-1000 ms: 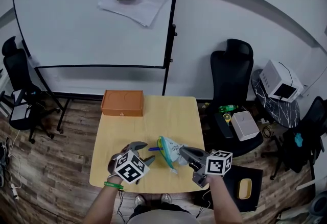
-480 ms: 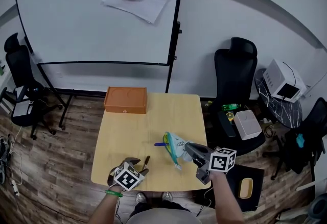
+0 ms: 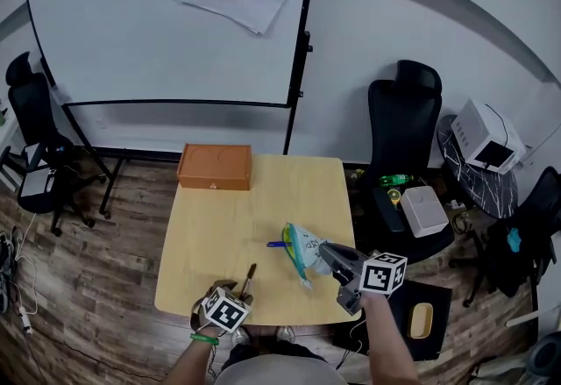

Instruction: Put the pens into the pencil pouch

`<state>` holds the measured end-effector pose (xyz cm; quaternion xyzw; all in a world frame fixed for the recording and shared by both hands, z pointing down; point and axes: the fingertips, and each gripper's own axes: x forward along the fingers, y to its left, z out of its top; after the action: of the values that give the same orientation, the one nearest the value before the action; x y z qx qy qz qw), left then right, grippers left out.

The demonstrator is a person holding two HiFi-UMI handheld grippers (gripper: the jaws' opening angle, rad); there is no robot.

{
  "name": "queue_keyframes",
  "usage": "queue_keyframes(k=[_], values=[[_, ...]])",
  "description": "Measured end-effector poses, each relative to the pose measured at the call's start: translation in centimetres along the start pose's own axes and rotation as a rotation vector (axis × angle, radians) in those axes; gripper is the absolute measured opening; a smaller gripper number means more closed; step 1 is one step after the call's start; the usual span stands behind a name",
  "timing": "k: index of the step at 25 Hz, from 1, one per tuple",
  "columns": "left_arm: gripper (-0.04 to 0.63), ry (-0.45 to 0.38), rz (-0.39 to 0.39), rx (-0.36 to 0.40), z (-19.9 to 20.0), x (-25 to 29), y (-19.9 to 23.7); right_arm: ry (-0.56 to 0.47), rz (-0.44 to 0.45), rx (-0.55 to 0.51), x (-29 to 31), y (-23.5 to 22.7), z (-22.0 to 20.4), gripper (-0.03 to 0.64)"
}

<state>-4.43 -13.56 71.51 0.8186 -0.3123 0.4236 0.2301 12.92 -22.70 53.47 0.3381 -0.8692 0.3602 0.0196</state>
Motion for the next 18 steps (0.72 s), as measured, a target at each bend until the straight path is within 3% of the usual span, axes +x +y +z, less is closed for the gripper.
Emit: queue_keyframes(k=[2, 9, 13, 18], values=[[0.202, 0.016, 0.0, -0.001, -0.7, 0.3, -0.3, 0.0, -0.002, 0.002, 0.0, 0.0, 0.0, 0.009], [0.057, 0.039, -0.053, -0.009, -1.3, 0.7, -1.6, -0.006, -0.005, 0.001, -0.3, -0.1, 0.1, 0.009], [0.05, 0.038, -0.035, 0.017, -0.8, 0.3, -1.0, -0.008, -0.008, 0.0, -0.6, -0.2, 0.1, 0.009], [0.049, -0.047, -0.018, 0.073, 3.0, -2.9, 0.3, -0.008, -0.017, 0.001, -0.9, -0.7, 0.1, 0.009]])
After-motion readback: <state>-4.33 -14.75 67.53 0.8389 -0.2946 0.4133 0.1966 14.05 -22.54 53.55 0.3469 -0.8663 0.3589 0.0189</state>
